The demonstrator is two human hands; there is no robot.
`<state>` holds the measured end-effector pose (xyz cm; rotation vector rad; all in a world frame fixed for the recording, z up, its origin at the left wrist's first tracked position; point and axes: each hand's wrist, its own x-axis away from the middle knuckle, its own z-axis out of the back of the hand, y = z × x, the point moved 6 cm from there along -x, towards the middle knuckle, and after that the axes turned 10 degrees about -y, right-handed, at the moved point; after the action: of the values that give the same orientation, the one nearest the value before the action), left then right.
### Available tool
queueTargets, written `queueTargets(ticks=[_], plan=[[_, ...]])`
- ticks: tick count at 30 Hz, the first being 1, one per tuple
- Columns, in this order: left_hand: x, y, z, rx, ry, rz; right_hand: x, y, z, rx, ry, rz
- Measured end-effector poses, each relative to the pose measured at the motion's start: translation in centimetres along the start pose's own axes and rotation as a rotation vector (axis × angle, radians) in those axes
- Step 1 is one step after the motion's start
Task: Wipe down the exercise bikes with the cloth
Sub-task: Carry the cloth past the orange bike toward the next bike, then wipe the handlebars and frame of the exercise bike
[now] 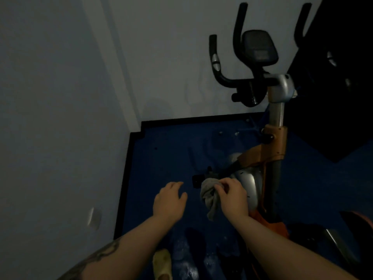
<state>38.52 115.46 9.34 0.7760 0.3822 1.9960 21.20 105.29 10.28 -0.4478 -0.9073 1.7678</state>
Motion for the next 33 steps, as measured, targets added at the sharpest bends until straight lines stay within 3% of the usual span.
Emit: queueTargets(ticks=[11,18,23,26,30,33], plan=[[-14.0,2.4,3.8,-0.107,-0.208,-0.141,-8.1,-0.4,2.1,-0.055,0.225,-0.217],[-20.0,11.6,5.0,0.072,-0.172,-0.326,-11.9,1.1,9.3,-0.214,0.472,-0.245],[-22.2,21.1,10.1,0.409,0.02,-0.481,-14.5,-0.1,17.4,-0.348,0.64,-0.122],[-22.5,24.9,13.5,0.582,0.165,-0.548,-16.3,-3.1,22.3,-0.321,0.707,0.045],[-23.6,26.8,14.3,0.7,0.198,-0.552,-19.5,-9.3,24.6,-0.213,0.654,0.337],[-24.2,27.0,13.3,0.735,0.152,-0.535,-22.9,-11.8,22.2,0.032,0.511,0.449]])
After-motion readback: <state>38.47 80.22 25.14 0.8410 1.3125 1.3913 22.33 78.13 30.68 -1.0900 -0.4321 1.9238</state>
